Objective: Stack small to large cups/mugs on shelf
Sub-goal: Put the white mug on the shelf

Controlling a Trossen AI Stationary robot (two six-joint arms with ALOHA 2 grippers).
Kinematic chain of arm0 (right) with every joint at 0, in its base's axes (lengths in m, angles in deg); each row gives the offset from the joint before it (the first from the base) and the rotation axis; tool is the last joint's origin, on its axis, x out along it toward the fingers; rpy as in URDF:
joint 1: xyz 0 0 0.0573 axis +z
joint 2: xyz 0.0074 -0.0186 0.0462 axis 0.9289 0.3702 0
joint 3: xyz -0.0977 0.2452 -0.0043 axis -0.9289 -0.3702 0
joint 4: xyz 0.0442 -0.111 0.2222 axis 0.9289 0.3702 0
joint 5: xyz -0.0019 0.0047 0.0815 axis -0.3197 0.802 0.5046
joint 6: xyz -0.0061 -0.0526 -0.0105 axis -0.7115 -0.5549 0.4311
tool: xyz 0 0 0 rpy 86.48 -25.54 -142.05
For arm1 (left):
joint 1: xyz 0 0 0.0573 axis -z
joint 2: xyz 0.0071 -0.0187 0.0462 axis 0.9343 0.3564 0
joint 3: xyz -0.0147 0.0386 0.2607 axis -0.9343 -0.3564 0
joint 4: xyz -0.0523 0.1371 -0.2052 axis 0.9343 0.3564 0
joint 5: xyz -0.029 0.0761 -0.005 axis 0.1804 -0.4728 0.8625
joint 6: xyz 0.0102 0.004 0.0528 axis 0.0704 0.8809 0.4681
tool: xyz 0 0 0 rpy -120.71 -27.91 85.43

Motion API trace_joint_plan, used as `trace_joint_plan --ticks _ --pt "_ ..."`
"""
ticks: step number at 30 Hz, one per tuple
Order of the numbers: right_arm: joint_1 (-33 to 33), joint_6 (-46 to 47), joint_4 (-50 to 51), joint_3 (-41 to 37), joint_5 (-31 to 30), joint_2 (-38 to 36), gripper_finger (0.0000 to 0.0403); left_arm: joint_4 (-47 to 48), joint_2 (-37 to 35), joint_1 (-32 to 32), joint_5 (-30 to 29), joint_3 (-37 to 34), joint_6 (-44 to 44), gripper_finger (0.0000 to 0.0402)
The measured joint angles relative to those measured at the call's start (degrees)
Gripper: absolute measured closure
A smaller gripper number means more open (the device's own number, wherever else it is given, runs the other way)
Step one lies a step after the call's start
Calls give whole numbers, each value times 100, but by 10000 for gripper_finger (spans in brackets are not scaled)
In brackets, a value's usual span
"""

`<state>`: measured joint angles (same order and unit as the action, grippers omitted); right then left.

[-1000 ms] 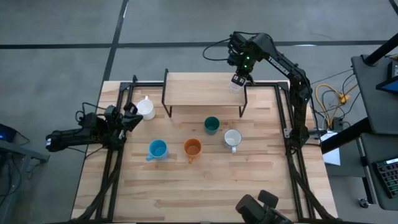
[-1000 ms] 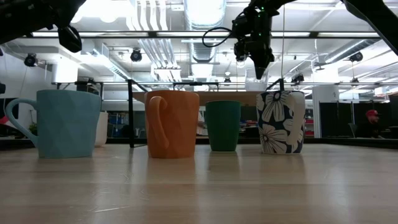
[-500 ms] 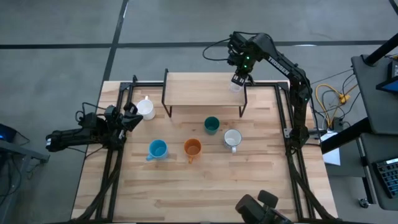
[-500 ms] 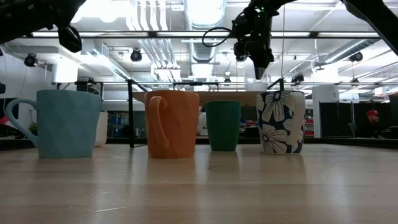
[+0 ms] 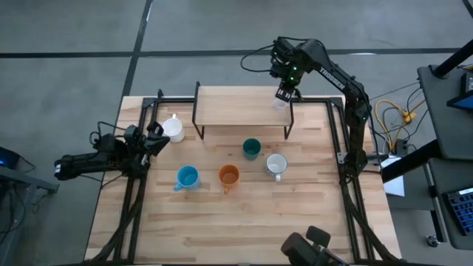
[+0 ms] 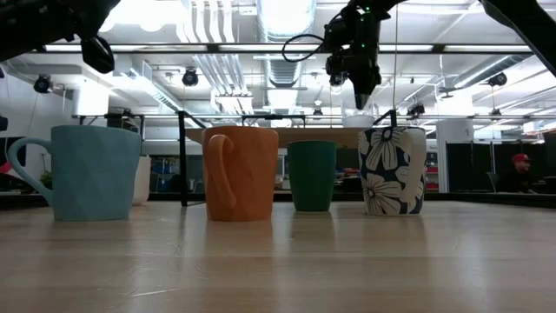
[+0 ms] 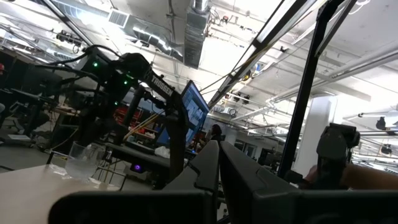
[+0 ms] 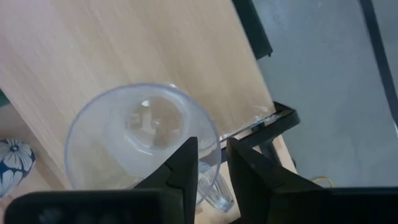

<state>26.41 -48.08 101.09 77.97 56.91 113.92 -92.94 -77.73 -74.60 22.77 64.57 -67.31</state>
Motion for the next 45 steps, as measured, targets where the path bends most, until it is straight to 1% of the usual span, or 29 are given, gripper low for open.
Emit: trace_joint_plan --ticks 8,12,14,17,20,23,27,31,35,38,41,45 --pt "1 95 26 515 2 -19 329 13 0 -1 0 -2 0 402" --pt "1 107 63 797 1 -177 330 18 -2 -2 0 -2 0 402" --pt "6 107 64 945 -88 -335 328 18 -1 -1 0 -1 -2 402" --pt "73 136 48 974 -546 -762 330 18 0 0 1 -2 -1 402" --pt "135 637 49 976 -673 -1277 335 16 0 -2 0 -2 -2 402" --pt "254 1142 38 972 -309 -1767 341 16 0 -2 0 0 0 402" --pt "695 1430 41 859 316 -2275 346 14 -1 0 0 -2 0 402" --pt "1408 1639 58 480 398 -2690 346 13 0 0 0 -2 37 402" --pt "2171 1848 66 -169 388 -3098 346 12 -2 0 0 -2 33 402" --pt "2746 2056 24 -773 125 -3330 346 8 -1 -2 0 -2 31 402" --pt "3254 2235 -260 -1476 -242 -3545 346 5 0 0 0 -2 2 402" --pt "3817 2482 -1128 -2534 -510 -3792 346 33 -2 0 0 -2 -9 402"
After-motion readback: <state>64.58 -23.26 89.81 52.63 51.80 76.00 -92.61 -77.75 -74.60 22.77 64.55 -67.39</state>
